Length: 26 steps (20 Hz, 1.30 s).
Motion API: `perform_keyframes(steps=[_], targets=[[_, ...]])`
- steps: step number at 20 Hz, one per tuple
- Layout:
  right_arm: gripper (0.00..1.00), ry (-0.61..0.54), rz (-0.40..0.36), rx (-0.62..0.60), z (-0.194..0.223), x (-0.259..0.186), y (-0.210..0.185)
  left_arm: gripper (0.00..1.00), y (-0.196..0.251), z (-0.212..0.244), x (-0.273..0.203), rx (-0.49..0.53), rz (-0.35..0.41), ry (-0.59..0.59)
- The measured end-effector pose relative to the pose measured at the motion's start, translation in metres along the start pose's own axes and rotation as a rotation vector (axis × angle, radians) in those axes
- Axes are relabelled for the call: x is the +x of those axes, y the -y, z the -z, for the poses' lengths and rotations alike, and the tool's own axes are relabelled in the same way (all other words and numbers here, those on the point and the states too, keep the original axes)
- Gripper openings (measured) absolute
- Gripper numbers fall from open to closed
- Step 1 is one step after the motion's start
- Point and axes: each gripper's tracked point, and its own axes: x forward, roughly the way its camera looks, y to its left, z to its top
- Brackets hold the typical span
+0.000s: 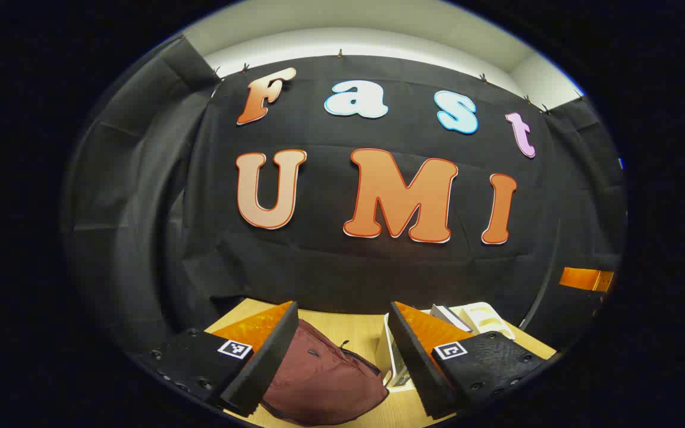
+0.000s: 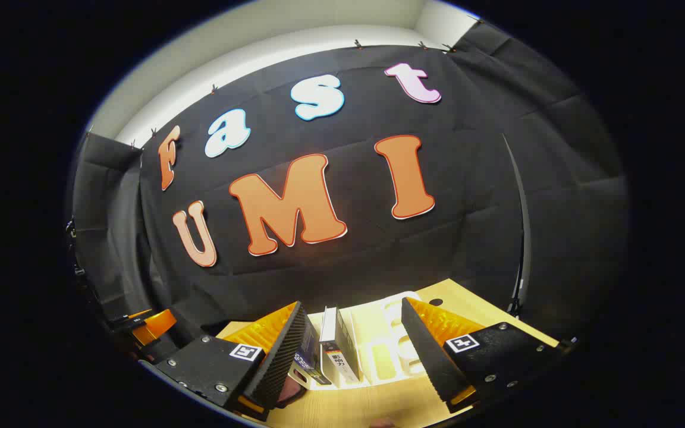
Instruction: Open the schoolbag, grab two books from the bookshelf and put them into the schoolbag.
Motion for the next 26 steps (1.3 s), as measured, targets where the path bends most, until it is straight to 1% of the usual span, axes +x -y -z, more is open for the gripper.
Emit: perform_keyframes(steps=[2, 3, 4, 5, 6, 7, 8, 9, 10, 13, 16, 17, 18, 19, 22, 23, 25, 26], targets=[[1.00, 0.020, 0.023, -0.044, -0.009, 0.005, 0.004, 0.95, -0.009, -0.006, -0.001, 0.025, -0.025, 0.013], [0.96, 0.023, 0.023, -0.054, -0.012, 0.006, 0.003, 0.95, -0.010, -0.011, -0.001, 0.048, -0.037, 0.030], [0.96, 0.020, 0.018, -0.056, -0.013, 0.008, 0.001, 0.95, -0.007, -0.015, 0.001, 0.051, -0.032, 0.040], [0.96, -0.005, 0.009, -0.068, -0.010, 0.010, 0.002, 0.95, 0.001, -0.016, 0.003, 0.037, -0.030, 0.042], [1.00, -0.015, 0.017, -0.084, -0.008, 0.010, 0.008, 0.95, 0.007, -0.014, 0.004, 0.024, -0.023, 0.036], [0.97, -0.016, 0.024, -0.093, -0.009, 0.008, 0.013, 0.95, 0.012, -0.011, 0.005, 0.017, -0.017, 0.029], [0.96, -0.028, 0.025, -0.093, -0.007, 0.007, 0.017, 0.95, 0.018, -0.006, 0.005, -0.003, -0.011, 0.003], [0.96, -0.041, 0.030, -0.089, -0.004, 0.006, 0.024, 0.95, 0.028, -0.006, 0.005, -0.048, 0.011, -0.006], [0.97, -0.036, 0.045, -0.088, -0.007, 0.005, 0.032, 0.95, 0.030, -0.008, 0.005, -0.065, 0.014, -0.008], [0.96, -0.027, 0.058, -0.094, -0.008, -0.002, 0.043, 0.95, 0.027, -0.014, 0.005, -0.009, -0.011, 0.006], [0.96, -0.026, 0.063, -0.083, -0.010, -0.005, 0.048, 0.95, 0.034, -0.023, 0.004, -0.018, -0.003, 0.024], [1.00, -0.019, 0.065, -0.082, -0.012, -0.005, 0.049, 0.95, 0.034, -0.025, 0.003, -0.009, -0.003, 0.027], [0.96, -0.014, 0.067, -0.086, -0.013, -0.005, 0.049, 0.95, 0.035, -0.024, 0.003, 0.000, -0.002, 0.028], [0.96, -0.018, 0.067, -0.092, -0.011, -0.004, 0.050, 0.95, 0.034, -0.023, 0.002, 0.004, -0.008, 0.029], [0.96, -0.041, 0.064, -0.105, -0.001, -0.006, 0.050, 0.95, 0.031, -0.018, 0.000, 0.010, -0.016, 0.028], [0.96, -0.060, 0.045, -0.097, -0.001, -0.005, 0.046, 0.95, 0.027, -0.016, -0.001, 0.017, -0.036, 0.022], [0.96, -0.073, 0.003, -0.147, -0.002, 0.001, 0.046, 0.95, 0.021, -0.015, -0.010, 0.002, -0.077, 0.038], [0.96, -0.063, 0.000, -0.181, -0.003, 0.004, 0.050, 0.95, 0.021, -0.010, -0.015, 0.013, -0.084, 0.054]])
